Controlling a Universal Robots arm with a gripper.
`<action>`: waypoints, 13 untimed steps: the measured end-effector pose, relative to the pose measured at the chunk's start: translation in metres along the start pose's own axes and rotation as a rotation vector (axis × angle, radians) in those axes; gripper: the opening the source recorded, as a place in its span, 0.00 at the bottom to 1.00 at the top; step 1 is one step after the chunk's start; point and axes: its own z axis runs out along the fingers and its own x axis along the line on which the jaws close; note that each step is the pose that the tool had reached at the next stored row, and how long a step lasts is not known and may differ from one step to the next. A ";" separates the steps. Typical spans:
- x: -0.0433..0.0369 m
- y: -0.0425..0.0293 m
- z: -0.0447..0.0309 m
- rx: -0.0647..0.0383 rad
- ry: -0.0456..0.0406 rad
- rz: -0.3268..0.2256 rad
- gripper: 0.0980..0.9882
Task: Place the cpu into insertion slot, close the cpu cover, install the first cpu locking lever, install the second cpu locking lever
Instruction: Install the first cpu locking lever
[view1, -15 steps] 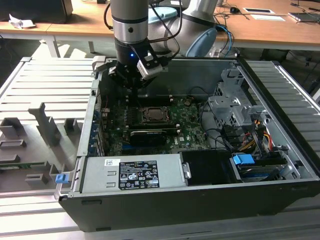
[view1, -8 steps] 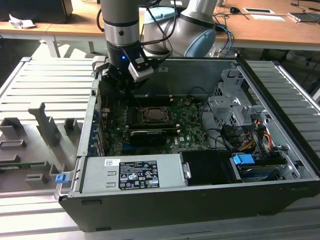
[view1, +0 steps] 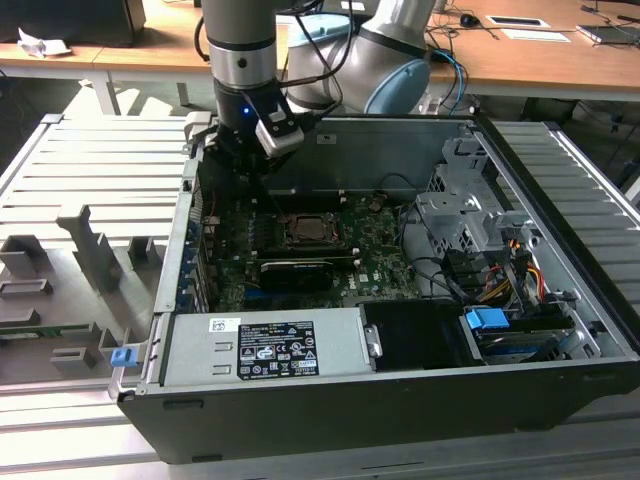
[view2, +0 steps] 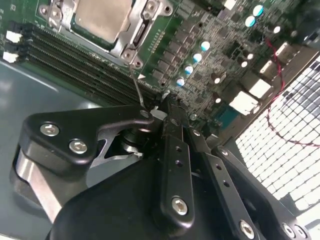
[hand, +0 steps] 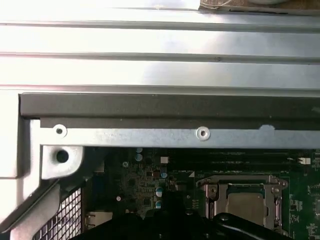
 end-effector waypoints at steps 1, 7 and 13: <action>-0.0006 0.0008 0.0001 0.001 0.0000 0.000 0.01; -0.0101 0.0028 0.0007 0.003 0.0001 0.000 0.01; -0.0149 0.0027 0.0017 0.004 0.0000 0.000 0.01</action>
